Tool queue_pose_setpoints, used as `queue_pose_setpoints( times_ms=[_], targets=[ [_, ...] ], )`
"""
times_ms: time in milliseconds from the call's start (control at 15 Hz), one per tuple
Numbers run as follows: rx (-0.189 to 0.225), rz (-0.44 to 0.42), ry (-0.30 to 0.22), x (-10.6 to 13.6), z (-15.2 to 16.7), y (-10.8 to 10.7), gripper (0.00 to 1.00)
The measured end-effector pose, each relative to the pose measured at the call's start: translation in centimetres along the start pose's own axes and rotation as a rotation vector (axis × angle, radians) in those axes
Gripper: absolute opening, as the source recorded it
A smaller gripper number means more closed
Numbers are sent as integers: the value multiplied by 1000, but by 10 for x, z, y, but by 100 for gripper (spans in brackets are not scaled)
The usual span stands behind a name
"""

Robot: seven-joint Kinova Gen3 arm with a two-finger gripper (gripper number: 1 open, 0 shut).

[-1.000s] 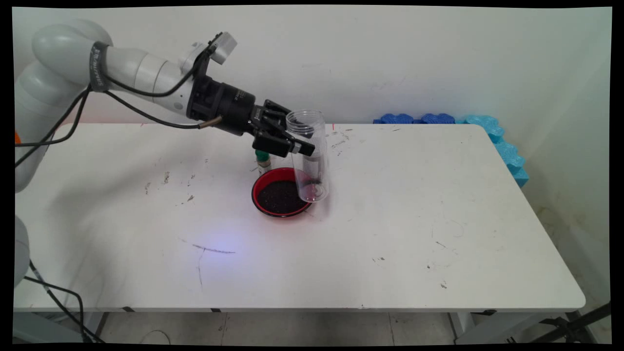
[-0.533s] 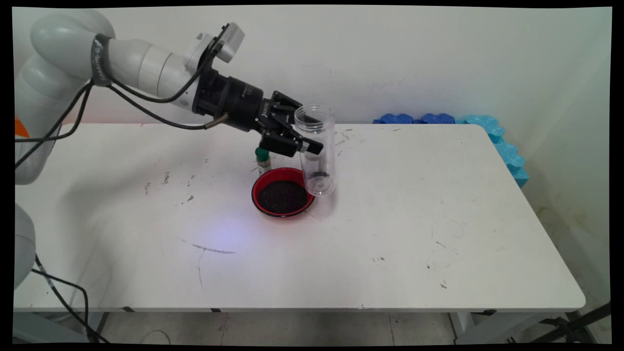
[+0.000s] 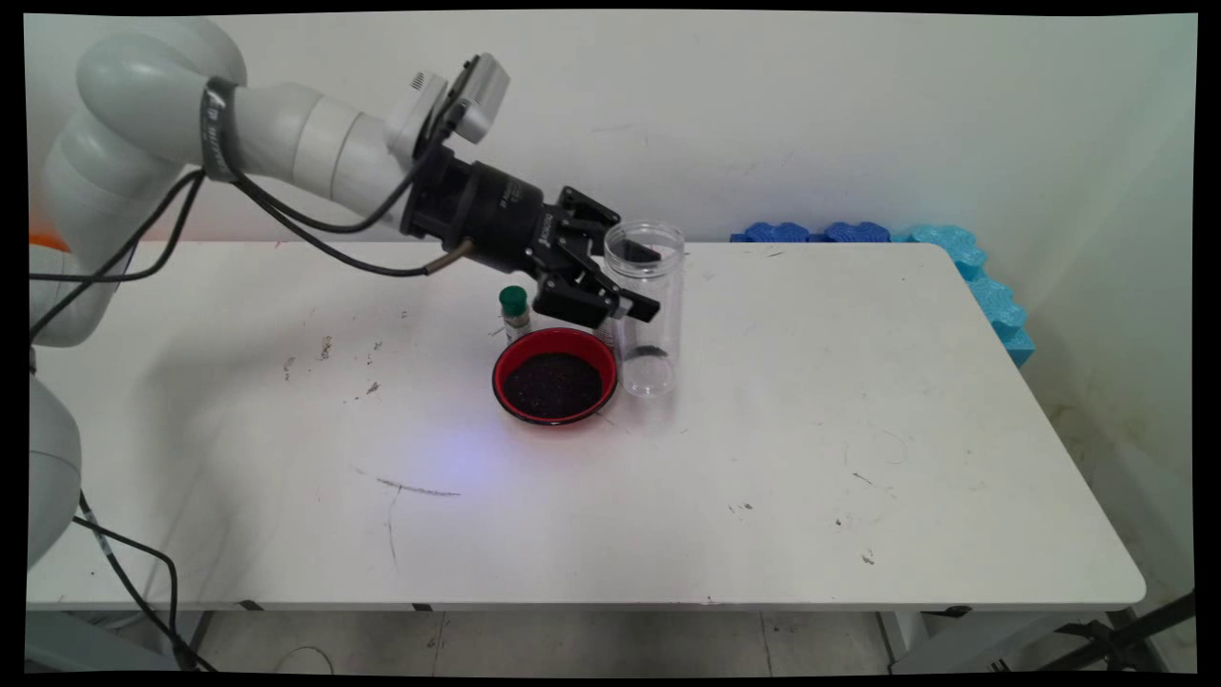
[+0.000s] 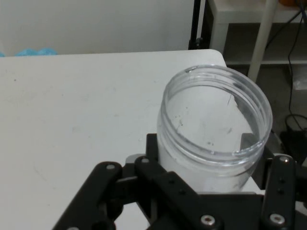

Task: Place the picked object on the table

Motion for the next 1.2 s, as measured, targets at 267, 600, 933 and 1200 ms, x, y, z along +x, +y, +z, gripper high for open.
queue_pose_setpoints(
  times_ms=[267, 600, 933, 1200],
  targets=[
    [-8, -22, -5, -4, 13, 11, 0],
    [-14, -52, -25, -22, 35, 26, 0],
    [-12, -74, -34, -38, 50, 33, 0],
    [-7, -92, -39, -49, 60, 37, 0]
  ],
)
